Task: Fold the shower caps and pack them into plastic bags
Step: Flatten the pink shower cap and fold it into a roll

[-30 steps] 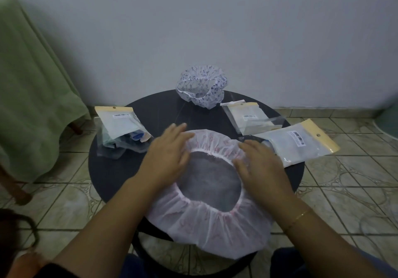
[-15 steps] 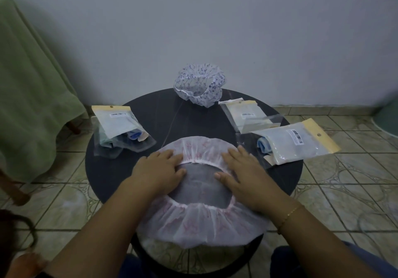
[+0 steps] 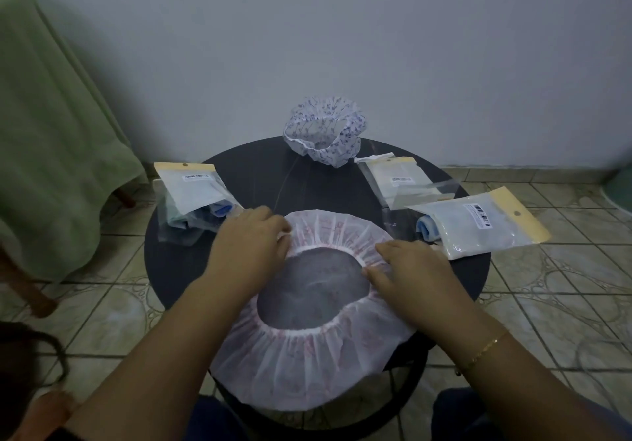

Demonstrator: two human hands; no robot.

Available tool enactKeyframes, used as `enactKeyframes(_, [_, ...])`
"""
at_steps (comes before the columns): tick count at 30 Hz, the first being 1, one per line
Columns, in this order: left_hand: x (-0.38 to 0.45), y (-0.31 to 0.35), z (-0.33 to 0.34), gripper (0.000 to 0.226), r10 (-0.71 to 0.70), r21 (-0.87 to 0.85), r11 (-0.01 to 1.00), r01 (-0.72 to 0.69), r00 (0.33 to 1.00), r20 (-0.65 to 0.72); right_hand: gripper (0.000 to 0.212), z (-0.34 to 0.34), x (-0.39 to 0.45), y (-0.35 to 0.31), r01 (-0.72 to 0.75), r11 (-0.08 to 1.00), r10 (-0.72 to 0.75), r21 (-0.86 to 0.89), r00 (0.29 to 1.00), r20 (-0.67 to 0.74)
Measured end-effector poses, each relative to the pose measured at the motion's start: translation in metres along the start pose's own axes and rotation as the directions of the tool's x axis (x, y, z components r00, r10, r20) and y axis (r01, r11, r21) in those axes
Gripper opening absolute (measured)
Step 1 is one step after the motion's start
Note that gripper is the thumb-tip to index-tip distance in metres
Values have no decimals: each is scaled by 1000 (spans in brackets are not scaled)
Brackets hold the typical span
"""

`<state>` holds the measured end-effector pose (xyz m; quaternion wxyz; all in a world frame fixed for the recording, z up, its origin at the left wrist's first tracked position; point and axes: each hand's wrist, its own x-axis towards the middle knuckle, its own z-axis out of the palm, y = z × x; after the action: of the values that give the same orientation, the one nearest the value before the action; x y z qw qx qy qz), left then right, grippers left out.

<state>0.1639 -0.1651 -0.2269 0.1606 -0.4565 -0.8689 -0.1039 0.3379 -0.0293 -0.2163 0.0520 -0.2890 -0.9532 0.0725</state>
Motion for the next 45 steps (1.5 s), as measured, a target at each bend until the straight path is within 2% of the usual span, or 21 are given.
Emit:
enactKeyframes(2, [4, 3, 16, 43, 99, -144, 985, -92, 994, 43, 67, 6, -4, -6, -17, 997, 12, 77, 997, 71])
enactKeyframes(4, [3, 7, 32, 69, 150, -195, 975, -106, 961, 231, 87, 17, -9, -9, -44, 992, 21, 119, 981, 192])
enactKeyframes(6, [1, 4, 45, 70, 88, -141, 990, -31, 903, 420, 97, 30, -12, -6, -37, 997, 17, 75, 966, 257])
enactKeyframes(7, [0, 3, 48, 68, 60, -113, 994, -9, 887, 459, 100, 35, -12, -3, -25, 998, 11, 51, 965, 260])
enactKeyframes(11, [0, 6, 45, 68, 12, -86, 996, 32, 883, 469, 107, 42, -10, 3, 31, 999, -38, 32, 973, 229])
enactKeyframes(13, [-2, 7, 43, 68, -26, -53, 997, 59, 877, 481, 103, 38, -7, 6, 61, 996, -75, 67, 968, 240])
enactKeyframes(16, [-6, 10, 33, 70, -102, 74, 994, 75, 870, 482, 76, 22, -2, 12, 52, 975, -98, 214, 973, 210])
enactKeyframes(20, [-12, 6, 10, 70, -223, 293, 952, 84, 847, 482, 49, 3, -2, 23, 2, 936, 2, 353, 1000, -11])
enactKeyframes(22, [-16, 5, 3, 70, -266, 338, 935, 104, 837, 478, 40, 0, -3, 22, -19, 949, 37, 316, 998, -49])
enactKeyframes(25, [-18, 6, -7, 67, -302, 357, 925, 131, 824, 480, 41, 1, -4, 16, -22, 979, 29, 200, 999, -32])
enactKeyframes(29, [-19, 7, -21, 54, -242, 374, 926, 48, 836, 493, 44, 5, -5, 11, 3, 997, 2, 81, 999, -53])
enactKeyframes(31, [-19, 7, -25, 54, -242, 369, 926, 79, 875, 419, 45, 7, -5, 9, 19, 997, -12, 70, 996, -93])
enactKeyframes(33, [-16, 8, -24, 49, -200, 313, 943, 115, 946, 255, 44, 11, -5, 6, 55, 998, -50, 44, 993, -105])
enactKeyframes(35, [-9, 9, -14, 42, -99, 135, 987, 86, 990, 96, 46, 16, -5, 3, 91, 996, -90, 13, 994, -66])
enactKeyframes(36, [-5, 10, -7, 44, -42, 32, 999, 40, 996, 84, 49, 19, -5, 3, 99, 995, -99, 13, 995, -32])
enactKeyframes(37, [-2, 11, 1, 54, 16, -54, 999, -10, 992, 127, 54, 21, -5, 2, 100, 995, -100, 24, 995, 14])
enactKeyframes(39, [1, 17, 18, 76, 93, -137, 989, -53, 950, 297, 64, 27, -6, 1, 87, 995, -94, 56, 988, 125])
enactKeyframes(42, [0, 18, 37, 80, 12, -98, 994, 46, 853, 522, 82, 36, -9, 2, 71, 996, -82, 53, 970, 230])
enactKeyframes(45, [0, 15, 41, 83, -61, -48, 993, 104, 833, 550, 99, 40, -10, 5, 68, 997, -76, 42, 968, 239])
